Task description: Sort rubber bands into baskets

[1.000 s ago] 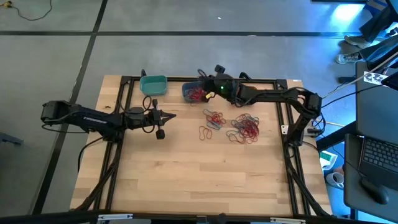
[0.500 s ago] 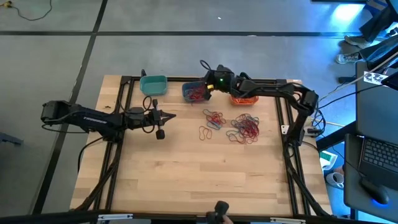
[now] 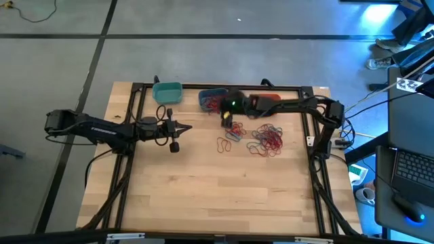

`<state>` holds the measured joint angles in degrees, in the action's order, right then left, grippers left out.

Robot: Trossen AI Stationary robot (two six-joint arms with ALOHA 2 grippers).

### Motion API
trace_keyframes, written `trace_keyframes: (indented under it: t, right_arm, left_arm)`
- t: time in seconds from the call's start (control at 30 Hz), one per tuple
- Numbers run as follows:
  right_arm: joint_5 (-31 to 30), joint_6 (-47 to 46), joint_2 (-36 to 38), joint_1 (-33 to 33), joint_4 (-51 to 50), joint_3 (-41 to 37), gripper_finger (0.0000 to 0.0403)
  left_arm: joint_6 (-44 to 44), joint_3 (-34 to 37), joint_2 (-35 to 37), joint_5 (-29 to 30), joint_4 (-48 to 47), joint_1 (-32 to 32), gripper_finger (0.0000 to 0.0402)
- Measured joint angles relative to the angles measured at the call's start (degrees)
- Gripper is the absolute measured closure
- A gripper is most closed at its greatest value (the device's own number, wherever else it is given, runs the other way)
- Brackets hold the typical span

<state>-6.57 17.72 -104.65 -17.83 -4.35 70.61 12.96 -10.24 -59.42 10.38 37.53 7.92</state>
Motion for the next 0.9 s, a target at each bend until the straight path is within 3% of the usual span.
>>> trace_keyframes:
  t: [0.2, 0.47, 0.9]
  right_arm:
    - [-8.19, 12.65, -5.34, 5.41, 2.00, 0.00, 0.0204]
    - [-21.10, 26.69, -12.97, 7.09, 10.03, -0.09, 0.0231]
    - [-23.91, 32.94, -14.43, 4.95, 12.87, -0.02, 0.0275]
  left_arm:
    - [-0.45, 0.00, 0.00, 0.01, 0.34, 0.00, 0.0396]
    - [-0.40, -0.02, 0.00, 0.03, 0.38, 0.07, 0.0396]
    - [-0.42, 0.00, -0.02, 0.05, 0.57, 0.07, 0.0396]
